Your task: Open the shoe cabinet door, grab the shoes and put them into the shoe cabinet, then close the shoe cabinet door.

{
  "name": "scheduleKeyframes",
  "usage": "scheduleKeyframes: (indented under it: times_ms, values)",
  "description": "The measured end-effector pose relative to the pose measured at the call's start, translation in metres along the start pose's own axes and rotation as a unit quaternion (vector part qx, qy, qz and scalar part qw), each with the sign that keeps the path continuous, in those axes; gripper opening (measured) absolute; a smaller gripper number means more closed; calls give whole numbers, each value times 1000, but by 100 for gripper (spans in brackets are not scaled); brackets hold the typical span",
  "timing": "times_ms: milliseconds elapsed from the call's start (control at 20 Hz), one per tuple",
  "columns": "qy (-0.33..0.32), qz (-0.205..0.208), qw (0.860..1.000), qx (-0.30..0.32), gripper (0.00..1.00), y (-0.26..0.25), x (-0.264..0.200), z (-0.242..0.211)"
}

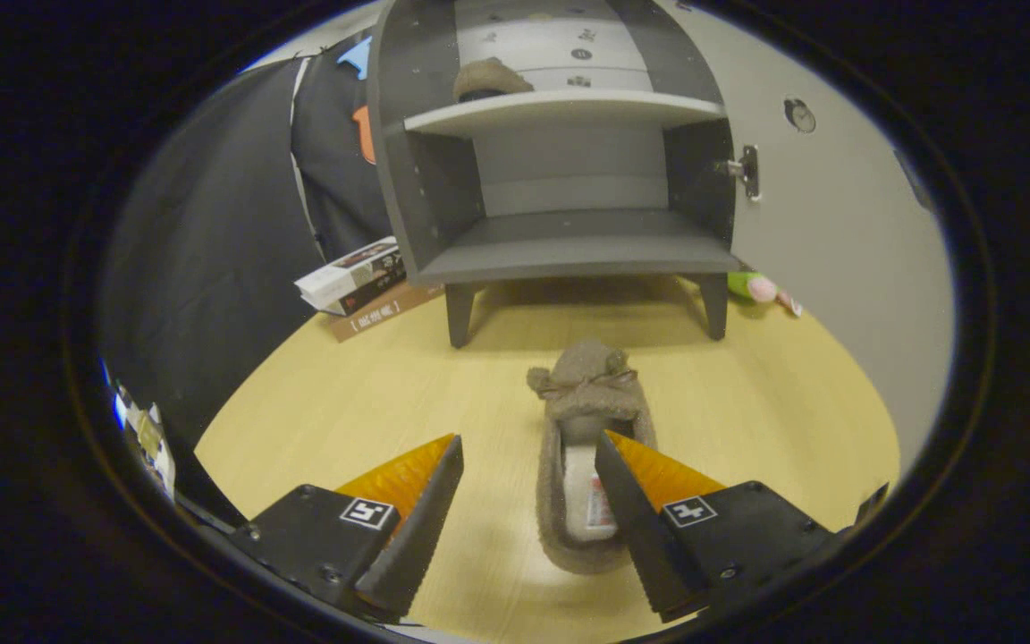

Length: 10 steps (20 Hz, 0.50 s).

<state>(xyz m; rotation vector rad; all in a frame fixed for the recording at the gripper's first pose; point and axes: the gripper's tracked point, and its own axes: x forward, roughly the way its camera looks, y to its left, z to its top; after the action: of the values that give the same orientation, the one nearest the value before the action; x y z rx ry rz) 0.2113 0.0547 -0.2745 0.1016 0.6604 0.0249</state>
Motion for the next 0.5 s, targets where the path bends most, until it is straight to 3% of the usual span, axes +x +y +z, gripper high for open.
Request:
scheduleKeyframes:
  times_ms: [250,400,500]
  values:
    - [9,-32,999,-8,66,-7,22,-4]
    - [13,-51,999,1,54,-18,35,-5]
    - [4,-58,998,16,40,-23,41,-3]
